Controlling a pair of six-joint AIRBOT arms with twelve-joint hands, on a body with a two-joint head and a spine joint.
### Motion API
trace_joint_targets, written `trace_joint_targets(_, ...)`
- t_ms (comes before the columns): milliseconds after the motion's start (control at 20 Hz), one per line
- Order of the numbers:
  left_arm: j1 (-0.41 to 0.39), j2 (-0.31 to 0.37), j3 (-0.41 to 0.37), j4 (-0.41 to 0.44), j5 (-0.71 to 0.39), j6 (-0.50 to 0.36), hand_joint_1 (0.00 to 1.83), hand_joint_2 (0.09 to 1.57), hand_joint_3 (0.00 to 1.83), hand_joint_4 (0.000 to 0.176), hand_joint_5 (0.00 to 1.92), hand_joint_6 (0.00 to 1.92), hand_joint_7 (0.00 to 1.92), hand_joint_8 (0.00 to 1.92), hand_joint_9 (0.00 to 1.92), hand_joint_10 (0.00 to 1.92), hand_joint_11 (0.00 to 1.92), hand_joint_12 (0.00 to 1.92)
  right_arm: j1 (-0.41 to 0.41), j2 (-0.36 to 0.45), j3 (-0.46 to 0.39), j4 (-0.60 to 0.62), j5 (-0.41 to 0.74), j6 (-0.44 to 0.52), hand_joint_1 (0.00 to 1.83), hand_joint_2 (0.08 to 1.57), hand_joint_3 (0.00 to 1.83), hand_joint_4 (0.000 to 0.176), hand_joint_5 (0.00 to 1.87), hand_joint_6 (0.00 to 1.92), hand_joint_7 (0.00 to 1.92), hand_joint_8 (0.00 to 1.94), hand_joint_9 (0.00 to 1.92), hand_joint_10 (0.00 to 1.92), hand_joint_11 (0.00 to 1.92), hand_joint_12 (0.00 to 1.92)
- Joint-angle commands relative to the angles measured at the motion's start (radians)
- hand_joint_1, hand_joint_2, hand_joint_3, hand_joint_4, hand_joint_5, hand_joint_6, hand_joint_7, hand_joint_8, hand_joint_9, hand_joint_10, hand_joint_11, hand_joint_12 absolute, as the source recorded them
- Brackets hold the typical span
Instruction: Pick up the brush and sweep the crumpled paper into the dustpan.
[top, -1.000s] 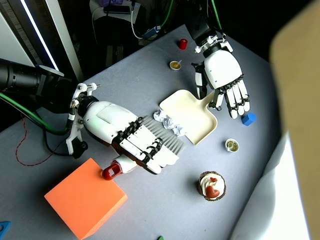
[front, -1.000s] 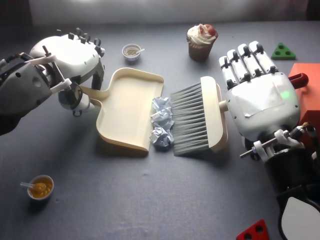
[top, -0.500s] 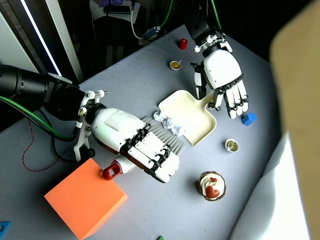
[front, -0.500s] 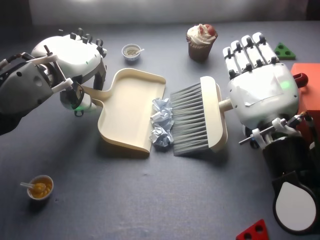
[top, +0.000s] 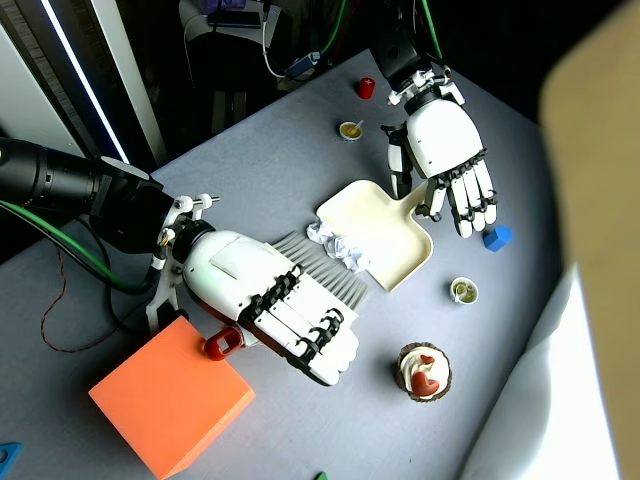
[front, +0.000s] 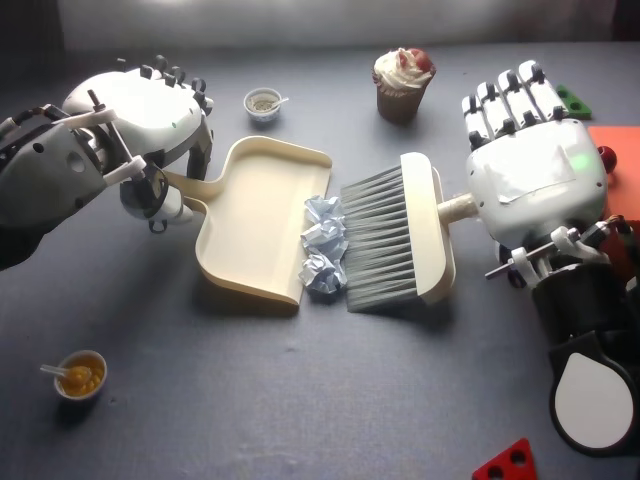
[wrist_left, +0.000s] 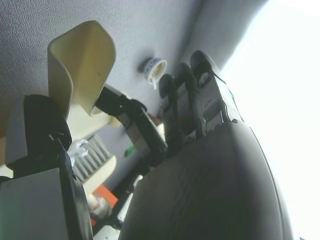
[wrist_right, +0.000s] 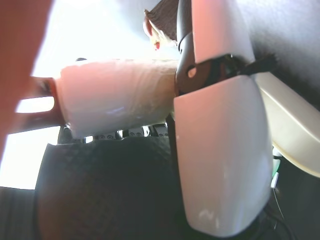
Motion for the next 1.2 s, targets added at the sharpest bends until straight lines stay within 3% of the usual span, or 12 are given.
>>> trace_joint_targets(0, -0.009, 0.009, 0.0, 0.027, -0.094, 0.004, 1.11, 1.07, 0.0, 0.0, 1.08, 0.81, 0.27, 0.0, 0.19, 0.0, 0.1, 0.23, 0.02, 0.007, -0.008, -0.076, -0.093, -0.004, 1.25, 1.02, 0.0, 0.0, 0.51, 0.01, 0.5, 0.01, 0.5, 0.02, 0.44, 0.09)
trace_joint_targets(100, -0.009, 0.008, 0.0, 0.026, -0.093, 0.003, 1.13, 1.07, 0.0, 0.0, 1.09, 0.8, 0.29, 0.0, 0.2, 0.0, 0.12, 0.24, 0.019, 0.009, -0.016, -0.085, -0.093, -0.004, 1.27, 1.06, 0.0, 0.0, 0.68, 0.01, 0.84, 0.02, 0.88, 0.03, 0.73, 0.17)
trace_joint_targets(150, -0.009, 0.009, -0.001, 0.025, -0.092, 0.003, 1.12, 1.07, 0.0, 0.0, 1.09, 0.81, 0.27, 0.0, 0.19, 0.0, 0.11, 0.23, 0.019, 0.011, -0.022, -0.09, -0.093, -0.004, 1.29, 1.08, 0.0, 0.0, 0.96, 0.62, 1.12, 0.85, 1.21, 0.04, 1.03, 0.3)
trace_joint_targets(200, -0.009, 0.009, -0.001, 0.025, -0.091, 0.003, 1.12, 1.07, 0.0, 0.0, 1.09, 0.81, 0.27, 0.0, 0.19, 0.0, 0.11, 0.23, 0.019, 0.012, -0.025, -0.096, -0.093, -0.004, 1.29, 1.08, 0.0, 0.0, 0.96, 0.62, 1.12, 0.85, 1.21, 0.04, 1.03, 0.3)
trace_joint_targets(250, -0.009, 0.009, -0.001, 0.025, -0.091, 0.003, 1.11, 1.07, 0.0, 0.0, 1.07, 0.83, 0.26, 0.0, 0.19, 0.0, 0.11, 0.24, 0.019, 0.012, -0.027, -0.102, -0.093, -0.004, 1.21, 1.02, 0.03, 0.0, 1.12, 0.65, 0.97, 0.95, 0.98, 0.89, 0.91, 1.05)
trace_joint_targets(300, -0.01, 0.009, -0.001, 0.024, -0.091, 0.003, 1.11, 1.08, 0.0, 0.002, 1.07, 0.84, 0.27, 0.0, 0.2, 0.0, 0.11, 0.24, 0.019, 0.013, -0.028, -0.11, -0.093, -0.004, 1.2, 1.0, 0.01, 0.0, 1.21, 0.59, 0.94, 1.25, 0.89, 1.46, 0.88, 1.5)
trace_joint_targets(350, -0.01, 0.009, -0.001, 0.024, -0.091, 0.003, 1.12, 1.08, 0.0, 0.0, 1.06, 0.84, 0.29, 0.0, 0.22, 0.01, 0.13, 0.25, 0.02, 0.013, -0.028, -0.113, -0.093, -0.004, 1.24, 0.91, 0.0, 0.0, 1.01, 1.76, 1.0, 1.9, 1.09, 1.9, 1.16, 1.9)
trace_joint_targets(600, -0.011, 0.01, -0.001, 0.022, -0.096, 0.0, 1.11, 1.08, 0.0, 0.0, 1.06, 0.84, 0.31, 0.0, 0.22, 0.0, 0.13, 0.26, 0.02, 0.018, -0.022, -0.133, -0.093, 0.005, 1.35, 1.0, 0.01, 0.0, 1.34, 1.92, 1.4, 1.94, 1.48, 1.92, 1.46, 1.92)
trace_joint_targets(800, -0.017, 0.011, -0.001, 0.021, -0.096, 0.0, 1.11, 1.08, 0.0, 0.0, 1.06, 0.84, 0.29, 0.0, 0.2, 0.0, 0.13, 0.26, 0.034, 0.026, -0.021, -0.148, -0.093, 0.006, 1.5, 1.1, 0.02, 0.0, 1.31, 1.92, 1.38, 1.94, 1.48, 1.92, 1.51, 1.92)
trace_joint_targets(850, -0.018, 0.011, -0.001, 0.021, -0.095, 0.0, 1.1, 1.09, 0.0, 0.018, 1.05, 0.87, 0.28, 0.0, 0.18, 0.0, 0.09, 0.26, 0.036, 0.03, -0.024, -0.155, -0.093, 0.006, 1.65, 1.12, 0.01, 0.0, 1.25, 1.92, 1.34, 1.94, 1.45, 1.92, 1.51, 1.92)
trace_joint_targets(900, -0.019, 0.011, -0.001, 0.021, -0.095, 0.0, 1.11, 1.08, 0.0, 0.0, 1.07, 0.83, 0.29, 0.0, 0.19, 0.0, 0.1, 0.27, 0.038, 0.034, -0.03, -0.157, -0.093, 0.006, 1.67, 1.12, 0.01, 0.0, 1.24, 1.92, 1.33, 1.94, 1.45, 1.92, 1.51, 1.92)
trace_joint_targets(1150, -0.021, 0.012, 0.0, 0.021, -0.092, 0.001, 1.12, 1.07, 0.0, 0.0, 1.08, 0.81, 0.29, 0.0, 0.21, 0.01, 0.14, 0.29, 0.04, 0.079, -0.072, -0.16, -0.093, -0.013, 1.68, 1.11, 0.0, 0.0, 1.24, 1.92, 1.29, 1.94, 1.42, 1.92, 1.5, 1.92)
